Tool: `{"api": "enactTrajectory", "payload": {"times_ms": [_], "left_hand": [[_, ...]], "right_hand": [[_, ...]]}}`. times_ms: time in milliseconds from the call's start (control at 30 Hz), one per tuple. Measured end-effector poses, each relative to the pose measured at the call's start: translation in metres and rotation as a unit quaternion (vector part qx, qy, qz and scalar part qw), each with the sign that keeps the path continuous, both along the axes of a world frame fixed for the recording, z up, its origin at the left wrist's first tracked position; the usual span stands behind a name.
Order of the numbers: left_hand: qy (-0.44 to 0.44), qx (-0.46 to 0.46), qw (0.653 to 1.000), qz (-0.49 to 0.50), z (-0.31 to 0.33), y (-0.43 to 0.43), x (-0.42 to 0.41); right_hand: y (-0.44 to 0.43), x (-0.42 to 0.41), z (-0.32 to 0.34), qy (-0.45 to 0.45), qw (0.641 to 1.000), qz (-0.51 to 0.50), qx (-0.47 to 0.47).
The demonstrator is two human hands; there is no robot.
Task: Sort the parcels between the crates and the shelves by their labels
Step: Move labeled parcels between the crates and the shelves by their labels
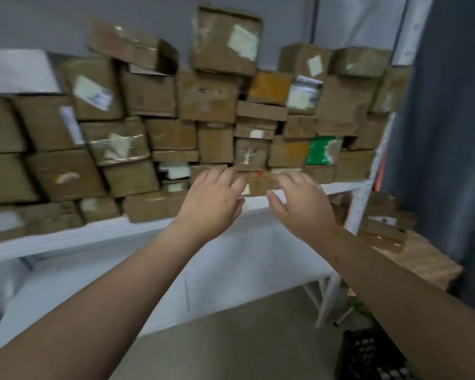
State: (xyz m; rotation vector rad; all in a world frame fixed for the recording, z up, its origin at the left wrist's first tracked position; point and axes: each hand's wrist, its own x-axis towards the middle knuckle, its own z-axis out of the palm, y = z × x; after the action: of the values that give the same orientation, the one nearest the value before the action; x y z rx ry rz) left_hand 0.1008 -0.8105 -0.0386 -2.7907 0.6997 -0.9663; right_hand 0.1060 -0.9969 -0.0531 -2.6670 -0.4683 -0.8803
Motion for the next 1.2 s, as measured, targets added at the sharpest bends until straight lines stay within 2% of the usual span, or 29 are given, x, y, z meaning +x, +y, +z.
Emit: {"api": "enactTrajectory", "payload": {"times_ms": [233,433,733,933,1200], "left_hand": [[0.013,0.004,0.996,0.093,0.000,0.198,-0.069],[0.006,-0.004,0.988,0.154,-0.002,0.319,-0.122],[-0.006,-0.059,0.967,0.246,-0.013,0.447,-0.174],[0.014,-0.111,0.930,0.350,-0.048,0.528,-0.192],[0.058,-0.131,0.906,0.398,-0.085,0.621,-0.162]], "right_hand": [[0.207,-0.032,-0.001,0.010,0.996,0.091,0.018],[0.334,-0.065,-0.003,0.017,0.990,0.134,0.038],[0.467,-0.089,-0.003,0.025,0.967,0.247,0.048],[0.550,-0.080,-0.029,0.056,0.940,0.332,0.048],[0.646,-0.061,-0.070,0.119,0.929,0.349,0.038]]}}
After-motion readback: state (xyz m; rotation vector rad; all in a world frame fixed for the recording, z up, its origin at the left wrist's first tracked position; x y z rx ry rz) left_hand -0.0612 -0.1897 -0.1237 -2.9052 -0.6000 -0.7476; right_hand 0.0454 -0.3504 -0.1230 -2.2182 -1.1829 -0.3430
